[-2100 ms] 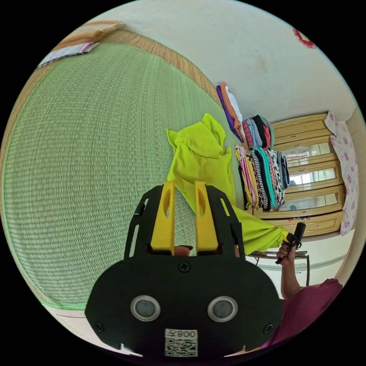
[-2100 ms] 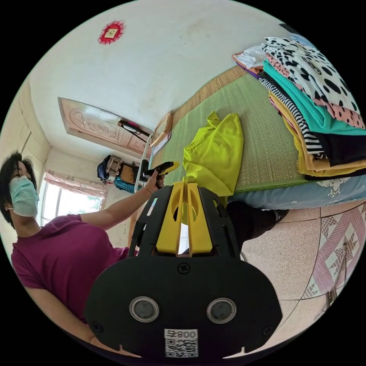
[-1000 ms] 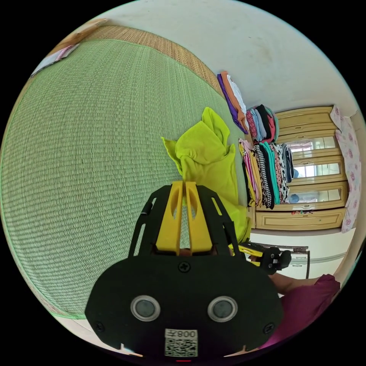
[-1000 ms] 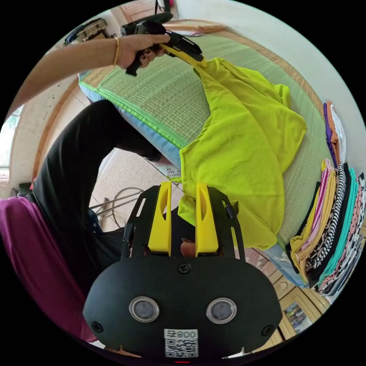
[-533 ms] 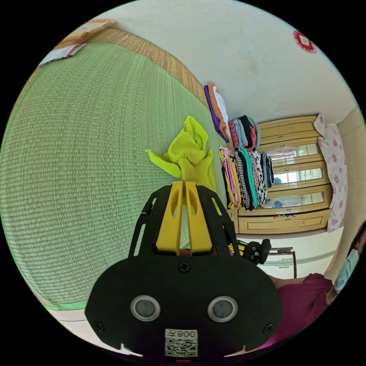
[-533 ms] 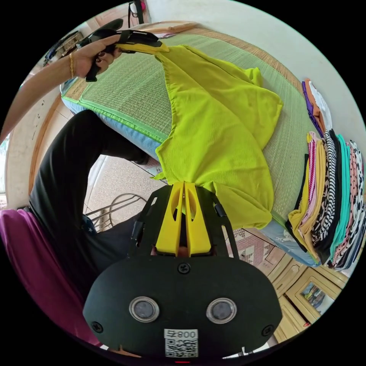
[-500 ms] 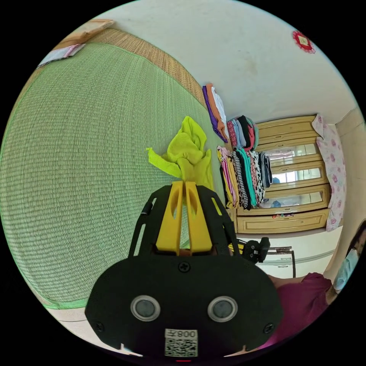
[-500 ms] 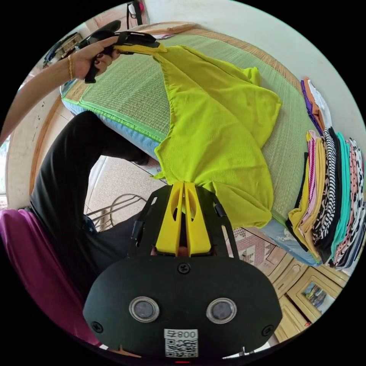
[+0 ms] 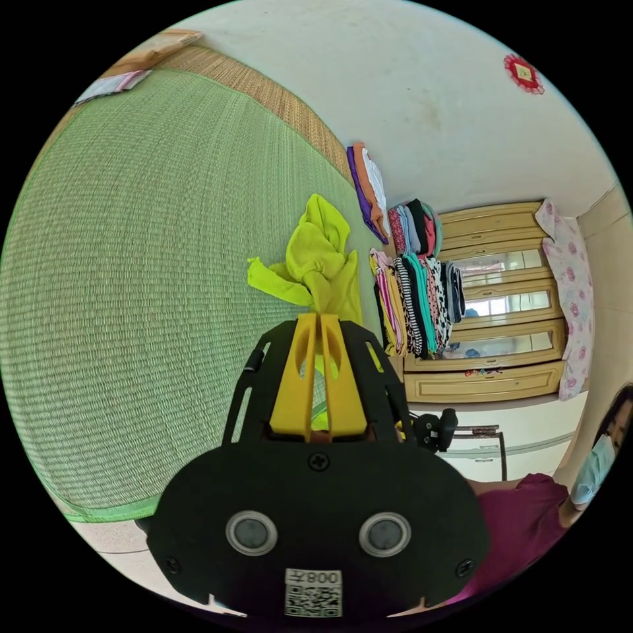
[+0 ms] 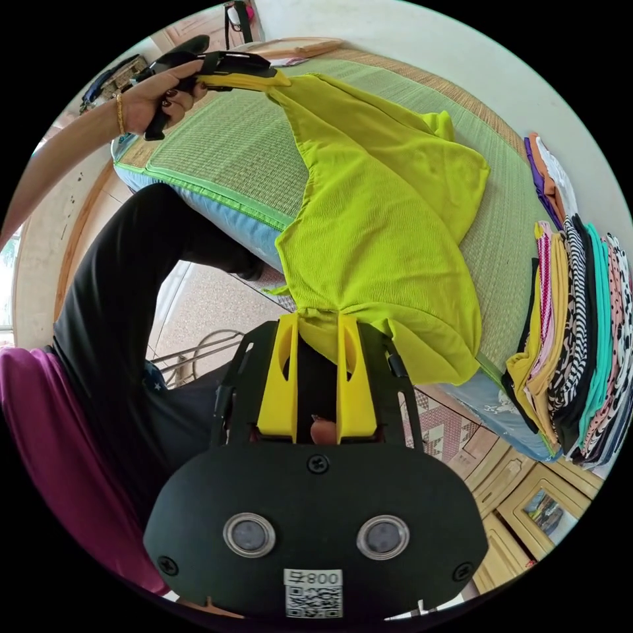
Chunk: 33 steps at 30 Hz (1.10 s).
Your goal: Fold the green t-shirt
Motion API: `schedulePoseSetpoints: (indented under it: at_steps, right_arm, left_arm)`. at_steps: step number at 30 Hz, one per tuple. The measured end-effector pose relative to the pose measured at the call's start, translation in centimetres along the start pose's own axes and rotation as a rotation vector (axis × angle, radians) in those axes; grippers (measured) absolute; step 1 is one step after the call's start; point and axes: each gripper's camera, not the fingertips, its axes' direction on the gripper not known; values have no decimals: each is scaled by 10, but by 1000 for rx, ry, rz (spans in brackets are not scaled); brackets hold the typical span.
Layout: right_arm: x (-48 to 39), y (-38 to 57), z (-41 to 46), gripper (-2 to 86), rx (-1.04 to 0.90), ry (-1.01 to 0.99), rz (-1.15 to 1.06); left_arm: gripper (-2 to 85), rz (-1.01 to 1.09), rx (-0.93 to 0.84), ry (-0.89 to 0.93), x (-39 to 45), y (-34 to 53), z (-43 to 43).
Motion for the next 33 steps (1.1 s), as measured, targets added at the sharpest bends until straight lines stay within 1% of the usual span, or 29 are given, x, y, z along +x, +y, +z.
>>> schedulePoseSetpoints:
  at_steps: [3, 6, 11, 14, 19, 23, 25, 26, 28, 33]
  right_arm:
    - [16, 10, -8, 43, 1, 32, 19]
    - [34, 25, -18, 13, 4, 13, 28]
    - [68, 63, -51, 2, 48, -13, 56]
    - [94, 96, -88, 1, 119, -27, 90]
    - [147, 168, -171, 3, 318, -80, 165]
    - [175, 225, -227, 3, 468, -85, 204]
    - [190, 265, -265, 3, 586, -78, 226]
    - [193, 275, -275, 3, 616, -75, 227]
    - [199, 314, -313, 3, 737, -61, 215]
    - [193, 384, -380, 3, 948, 1, 161]
  left_arm:
    - [7, -5, 4, 7, 14, 1, -18]
    - [7, -8, 14, 24, 29, 4, -38]
    - [7, 5, 52, 79, 61, 16, -84]
    - [7, 24, 87, 130, 86, 29, -120]
    - [6, 92, 161, 207, 138, 64, -189]
    - [6, 157, 260, 289, 187, 105, -260]
    - [6, 200, 317, 317, 211, 124, -293]
    - [6, 233, 354, 338, 228, 137, -316]
    - [6, 295, 404, 367, 255, 156, -349]
    - [5, 519, 533, 360, 349, 217, -444]
